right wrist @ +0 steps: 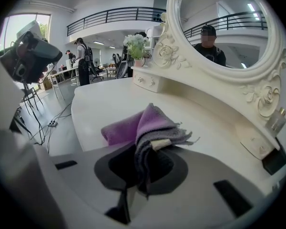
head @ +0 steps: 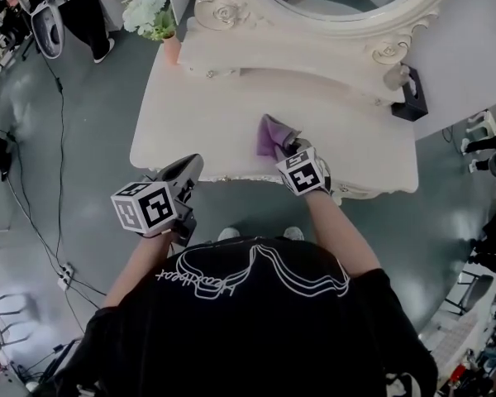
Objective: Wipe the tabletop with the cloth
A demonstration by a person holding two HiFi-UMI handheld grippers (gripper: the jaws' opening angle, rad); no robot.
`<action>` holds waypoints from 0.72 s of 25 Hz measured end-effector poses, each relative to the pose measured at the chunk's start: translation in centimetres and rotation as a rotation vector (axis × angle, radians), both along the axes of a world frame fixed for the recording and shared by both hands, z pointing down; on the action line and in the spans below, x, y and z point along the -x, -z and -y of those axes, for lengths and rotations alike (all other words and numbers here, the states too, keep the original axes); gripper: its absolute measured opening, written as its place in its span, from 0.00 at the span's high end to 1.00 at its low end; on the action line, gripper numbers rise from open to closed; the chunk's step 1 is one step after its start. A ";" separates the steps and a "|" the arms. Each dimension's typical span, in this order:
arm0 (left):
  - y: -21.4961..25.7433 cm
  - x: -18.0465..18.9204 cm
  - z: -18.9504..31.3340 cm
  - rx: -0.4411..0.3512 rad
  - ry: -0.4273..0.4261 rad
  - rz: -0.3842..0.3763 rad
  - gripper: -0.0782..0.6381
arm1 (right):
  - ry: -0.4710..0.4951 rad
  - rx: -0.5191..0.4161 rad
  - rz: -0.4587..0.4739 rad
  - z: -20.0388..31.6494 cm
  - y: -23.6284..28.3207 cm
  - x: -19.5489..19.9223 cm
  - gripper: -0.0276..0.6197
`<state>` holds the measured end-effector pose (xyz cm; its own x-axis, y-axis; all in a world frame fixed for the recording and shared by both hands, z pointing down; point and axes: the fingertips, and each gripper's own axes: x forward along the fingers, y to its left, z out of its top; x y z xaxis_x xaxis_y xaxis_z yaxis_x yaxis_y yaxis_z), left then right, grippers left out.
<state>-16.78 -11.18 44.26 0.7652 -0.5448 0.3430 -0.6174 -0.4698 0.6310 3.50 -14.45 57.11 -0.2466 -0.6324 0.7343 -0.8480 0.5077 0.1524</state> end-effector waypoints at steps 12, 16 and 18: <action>0.7 -6.1 0.8 -0.018 -0.041 -0.009 0.88 | -0.032 -0.005 -0.009 -1.3 0.0 -6.0 0.88; 0.8 -7.8 0.7 -0.017 -0.053 -0.008 0.89 | -0.048 0.005 0.003 -1.7 -0.1 -7.6 0.88; 0.8 -8.5 0.6 -0.016 -0.058 -0.007 0.88 | -0.062 0.018 0.004 -2.1 -0.4 -8.5 0.88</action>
